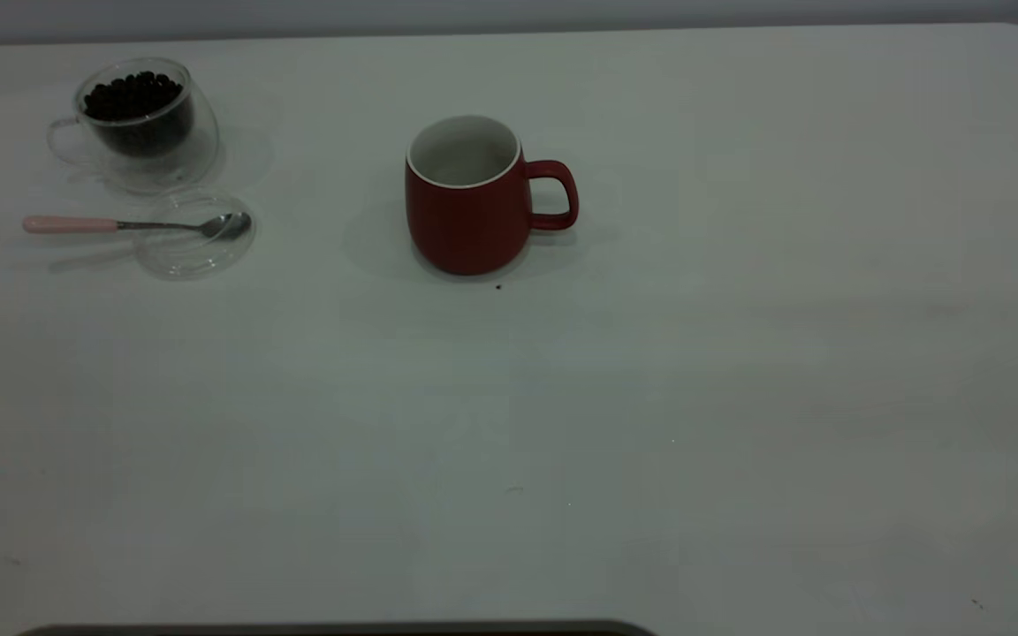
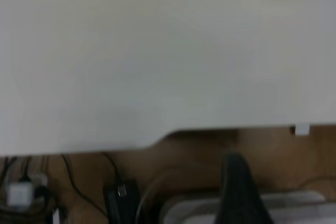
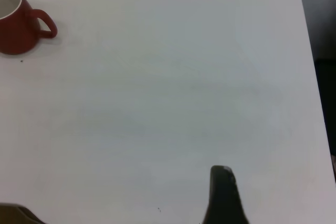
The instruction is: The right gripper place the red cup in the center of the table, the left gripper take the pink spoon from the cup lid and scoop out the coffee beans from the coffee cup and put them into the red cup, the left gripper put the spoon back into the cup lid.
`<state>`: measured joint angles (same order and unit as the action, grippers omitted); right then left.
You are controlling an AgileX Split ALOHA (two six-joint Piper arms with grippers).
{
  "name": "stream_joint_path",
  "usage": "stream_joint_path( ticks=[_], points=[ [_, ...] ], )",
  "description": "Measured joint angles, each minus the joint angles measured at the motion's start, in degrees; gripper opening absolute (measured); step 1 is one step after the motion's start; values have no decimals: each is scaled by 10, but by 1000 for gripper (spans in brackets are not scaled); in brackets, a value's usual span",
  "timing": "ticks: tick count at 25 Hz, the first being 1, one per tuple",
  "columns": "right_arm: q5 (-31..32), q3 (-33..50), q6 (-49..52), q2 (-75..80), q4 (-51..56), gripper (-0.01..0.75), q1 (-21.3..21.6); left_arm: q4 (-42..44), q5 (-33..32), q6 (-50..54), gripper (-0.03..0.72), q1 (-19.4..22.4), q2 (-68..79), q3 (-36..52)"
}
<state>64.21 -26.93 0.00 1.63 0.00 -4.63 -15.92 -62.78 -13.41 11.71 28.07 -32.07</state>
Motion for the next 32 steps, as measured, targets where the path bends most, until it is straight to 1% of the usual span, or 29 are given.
stream_joint_path(
  ticks=[2, 5, 9, 11, 16, 22, 26, 30, 32],
  points=[
    [0, 0, 0, 0, 0, 557, 0, 16, -8, 3, 495, -17, -21, 31],
    [0, 0, 0, 0, 0, 557, 0, 52, -13, 18, 495, -40, -54, 41],
    [0, 0, 0, 0, 0, 557, 0, 107, -13, 60, 492, -47, -89, 42],
    [0, 0, 0, 0, 0, 557, 0, 121, -13, 81, 488, -47, -99, 42],
    [0, 0, 0, 0, 0, 557, 0, 123, -13, 93, 485, -51, -140, 42],
    [0, 0, 0, 0, 0, 557, 0, 123, -20, 93, 484, -76, -281, 41],
    [0, 0, 0, 0, 3, 557, 4, 118, -29, 96, 484, -85, -291, 41],
    [0, 0, 0, 0, 5, 557, 30, 117, -30, 96, 484, -111, -291, 41],
    [0, 0, 0, 0, 5, 557, 31, 117, -30, 96, 484, -121, -291, 41]
  ],
)
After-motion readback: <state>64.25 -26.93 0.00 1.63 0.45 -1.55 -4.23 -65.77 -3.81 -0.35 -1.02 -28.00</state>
